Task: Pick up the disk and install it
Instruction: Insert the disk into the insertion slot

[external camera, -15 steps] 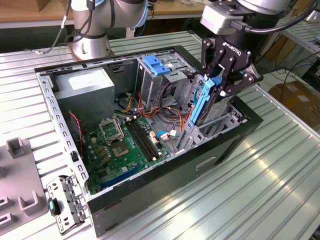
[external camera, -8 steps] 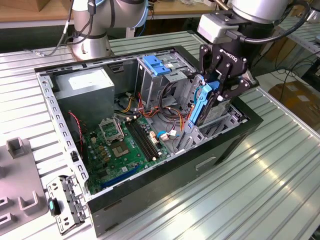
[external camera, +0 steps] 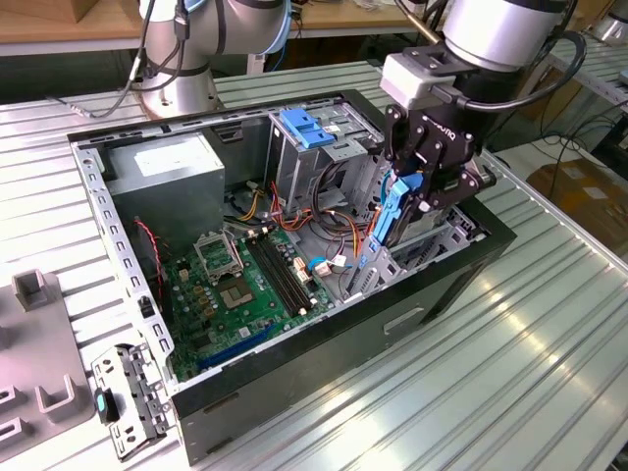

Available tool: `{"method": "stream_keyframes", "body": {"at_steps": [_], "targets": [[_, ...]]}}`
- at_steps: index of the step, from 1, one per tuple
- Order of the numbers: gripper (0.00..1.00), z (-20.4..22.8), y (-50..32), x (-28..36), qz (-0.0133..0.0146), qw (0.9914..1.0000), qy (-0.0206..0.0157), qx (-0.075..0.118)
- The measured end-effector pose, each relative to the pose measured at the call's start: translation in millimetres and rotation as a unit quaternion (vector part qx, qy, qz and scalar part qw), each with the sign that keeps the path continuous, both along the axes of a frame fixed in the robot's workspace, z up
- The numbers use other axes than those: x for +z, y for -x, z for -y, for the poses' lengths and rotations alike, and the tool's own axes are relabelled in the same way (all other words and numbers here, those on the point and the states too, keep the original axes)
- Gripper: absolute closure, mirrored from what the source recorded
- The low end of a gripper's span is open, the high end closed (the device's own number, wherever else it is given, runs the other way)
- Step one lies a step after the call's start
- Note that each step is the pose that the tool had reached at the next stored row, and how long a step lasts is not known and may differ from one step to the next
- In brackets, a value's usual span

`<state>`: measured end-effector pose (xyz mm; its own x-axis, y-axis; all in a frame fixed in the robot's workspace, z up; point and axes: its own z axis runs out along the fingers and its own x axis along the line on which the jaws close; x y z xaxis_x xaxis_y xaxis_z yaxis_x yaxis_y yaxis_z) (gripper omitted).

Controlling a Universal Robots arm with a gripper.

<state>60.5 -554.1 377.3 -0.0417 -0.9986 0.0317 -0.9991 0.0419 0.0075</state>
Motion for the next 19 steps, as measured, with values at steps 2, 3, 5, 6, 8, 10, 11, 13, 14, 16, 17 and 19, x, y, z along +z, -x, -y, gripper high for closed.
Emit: {"method": "stream_keyframes", "body": {"at_steps": [2,3,5,6,8,10,11,13,14,16,17,19], "targets": [[0.63,0.0,0.0,-1.8,0.0000,1.00000,0.0000,0.000],[0.63,0.0,0.0,-2.0,0.0000,1.00000,0.0001,0.000],[0.63,0.0,0.0,-2.2,0.0000,1.00000,0.0000,0.000],[0.63,0.0,0.0,-2.3,0.0000,1.00000,0.0000,0.000],[0.63,0.0,0.0,-2.5,-0.0001,1.00000,0.0000,0.000],[0.63,0.0,0.0,-2.6,-0.0001,1.00000,0.0000,0.000],[0.63,0.0,0.0,-2.7,-0.0001,1.00000,0.0000,0.000],[0.63,0.0,0.0,-3.6,0.0000,1.00000,-0.0002,0.000],[0.63,0.0,0.0,-5.0,0.0000,1.00000,-0.0002,0.000],[0.63,0.1,0.0,-7.8,-0.0001,1.00000,-0.0003,0.000],[0.63,0.2,0.0,-9.1,-0.0001,1.00000,-0.0004,0.000],[0.63,0.3,0.0,-13.2,-0.0001,1.00000,-0.0004,0.000]]}}
